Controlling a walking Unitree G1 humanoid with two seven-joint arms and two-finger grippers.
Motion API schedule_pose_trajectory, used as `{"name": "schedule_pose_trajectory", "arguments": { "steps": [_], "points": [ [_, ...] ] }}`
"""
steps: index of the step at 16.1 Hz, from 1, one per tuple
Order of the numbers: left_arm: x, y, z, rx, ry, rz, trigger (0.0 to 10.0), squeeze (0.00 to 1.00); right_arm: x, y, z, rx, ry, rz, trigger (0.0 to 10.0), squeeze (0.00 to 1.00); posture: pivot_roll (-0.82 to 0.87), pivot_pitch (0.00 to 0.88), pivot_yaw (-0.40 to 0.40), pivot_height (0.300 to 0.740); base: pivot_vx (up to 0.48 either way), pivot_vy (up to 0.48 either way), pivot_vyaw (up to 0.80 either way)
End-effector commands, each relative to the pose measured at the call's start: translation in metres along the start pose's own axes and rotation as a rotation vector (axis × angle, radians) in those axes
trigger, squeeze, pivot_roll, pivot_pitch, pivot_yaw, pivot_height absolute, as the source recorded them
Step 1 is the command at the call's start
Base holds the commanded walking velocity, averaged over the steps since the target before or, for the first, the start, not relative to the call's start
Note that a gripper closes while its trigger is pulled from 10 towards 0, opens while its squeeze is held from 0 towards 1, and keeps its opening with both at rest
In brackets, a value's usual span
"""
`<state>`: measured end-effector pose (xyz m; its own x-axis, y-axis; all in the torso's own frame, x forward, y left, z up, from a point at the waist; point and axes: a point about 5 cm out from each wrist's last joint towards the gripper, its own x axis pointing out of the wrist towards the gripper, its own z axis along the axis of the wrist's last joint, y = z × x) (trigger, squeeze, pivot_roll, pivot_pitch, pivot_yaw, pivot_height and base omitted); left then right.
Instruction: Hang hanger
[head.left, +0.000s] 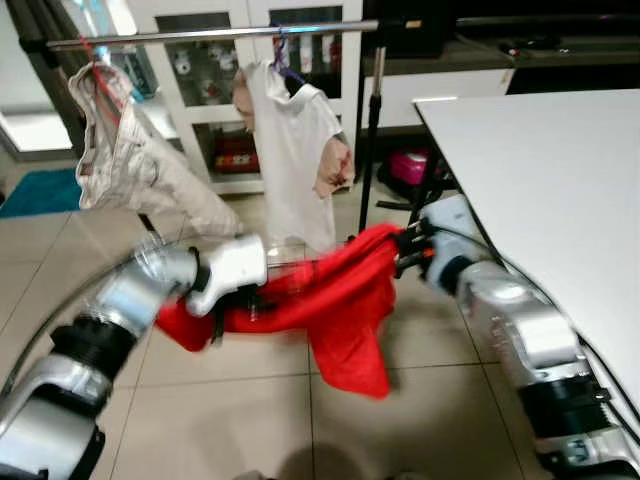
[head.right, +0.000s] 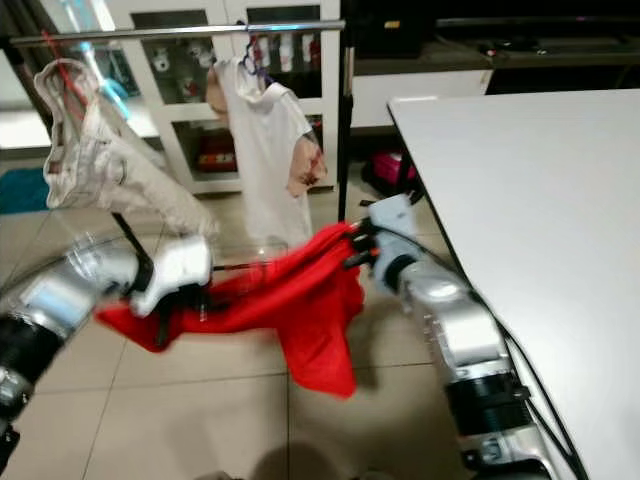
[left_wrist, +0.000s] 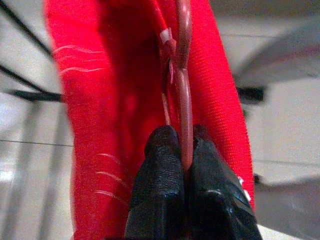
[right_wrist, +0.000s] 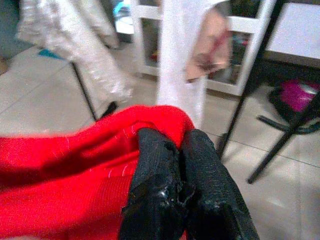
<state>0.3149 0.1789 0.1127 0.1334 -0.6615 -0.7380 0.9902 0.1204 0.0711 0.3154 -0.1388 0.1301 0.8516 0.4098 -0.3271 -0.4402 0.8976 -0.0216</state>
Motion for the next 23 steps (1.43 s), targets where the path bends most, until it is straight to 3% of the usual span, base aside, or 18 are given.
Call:
{"name": "schedule_pose_trajectory", "arguments": {
  "steps": [1, 3, 4, 5, 7, 8, 10, 13, 17, 19, 21, 22, 23],
  "points": [
    [-0.018, 0.018, -0.005, 0.000, 0.038, 0.137, 0.0, 0.00, -0.006, -0.021, 0.016, -0.027, -0.063, -0.105, 0.0, 0.00, -0.14, 0.000, 0.083, 0.740, 0.000, 0.000, 0.00],
    [-0.031, 0.045, 0.008, 0.026, -0.009, 0.409, 0.0, 0.00, -0.006, -0.028, 0.023, -0.029, -0.096, -0.144, 0.0, 0.00, -0.14, 0.000, 0.081, 0.740, 0.000, 0.000, 0.00],
    [-0.036, 0.052, 0.013, 0.031, -0.029, 0.483, 0.0, 0.00, -0.007, -0.030, 0.025, -0.028, -0.109, -0.160, 0.0, 0.00, -0.14, 0.000, 0.080, 0.740, 0.000, 0.000, 0.00],
    [-0.047, 0.062, 0.023, 0.008, -0.088, 0.624, 0.0, 0.00, -0.007, -0.033, 0.029, -0.018, -0.132, -0.183, 0.0, 0.00, -0.14, 0.000, 0.079, 0.740, 0.000, 0.000, 0.00],
    [-0.038, 0.049, 0.016, 0.003, -0.058, 0.482, 0.0, 0.00, -0.006, -0.029, 0.026, -0.021, -0.115, -0.153, 0.0, 0.00, -0.14, 0.000, 0.080, 0.740, 0.000, 0.000, 0.00],
    [-0.025, 0.030, 0.004, -0.008, -0.002, 0.262, 0.0, 0.00, -0.006, -0.025, 0.022, -0.025, -0.100, -0.127, 0.0, 0.00, -0.14, 0.000, 0.081, 0.740, 0.000, 0.000, 0.00],
    [-0.017, 0.011, -0.011, -0.027, 0.049, 0.052, 0.0, 0.00, -0.006, -0.024, 0.021, -0.025, -0.100, -0.116, 0.0, 0.00, -0.14, 0.000, 0.081, 0.740, 0.000, 0.000, 0.00],
    [-0.027, 0.028, -0.008, -0.025, 0.041, 0.200, 0.0, 0.00, -0.006, -0.028, 0.024, -0.028, -0.109, -0.132, 0.0, 0.00, -0.14, 0.000, 0.076, 0.740, 0.000, 0.000, 0.00],
    [-0.036, 0.028, 0.000, -0.014, -0.023, 0.167, 0.0, 0.00, -0.007, -0.031, 0.026, -0.059, -0.095, -0.104, 0.0, 0.00, -0.14, 0.000, 0.077, 0.740, 0.000, 0.000, 0.00],
    [-0.042, 0.037, 0.004, 0.000, -0.045, 0.275, 0.0, 0.00, -0.010, -0.030, 0.025, -0.080, -0.076, -0.061, 0.0, 0.00, -0.14, 0.000, 0.076, 0.740, 0.000, 0.000, 0.00],
    [-0.050, 0.051, 0.011, -0.004, -0.091, 0.426, 0.0, 0.00, -0.016, -0.018, 0.007, -0.165, 0.057, 0.108, 0.0, 0.00, -0.14, 0.000, 0.074, 0.740, 0.000, 0.000, 0.00],
    [-0.057, 0.054, 0.012, 0.000, -0.095, 0.452, 0.0, 0.00, -0.023, -0.016, -0.010, -0.236, 0.170, 0.170, 0.0, 0.00, -0.14, 0.000, 0.074, 0.740, 0.000, 0.000, 0.00],
    [-0.062, 0.055, 0.011, 0.006, -0.079, 0.457, 0.0, 0.00, -0.027, -0.020, -0.016, -0.245, 0.207, 0.166, 0.0, 0.00, -0.14, 0.000, 0.074, 0.740, 0.000, 0.000, 0.00]
  ]
}}
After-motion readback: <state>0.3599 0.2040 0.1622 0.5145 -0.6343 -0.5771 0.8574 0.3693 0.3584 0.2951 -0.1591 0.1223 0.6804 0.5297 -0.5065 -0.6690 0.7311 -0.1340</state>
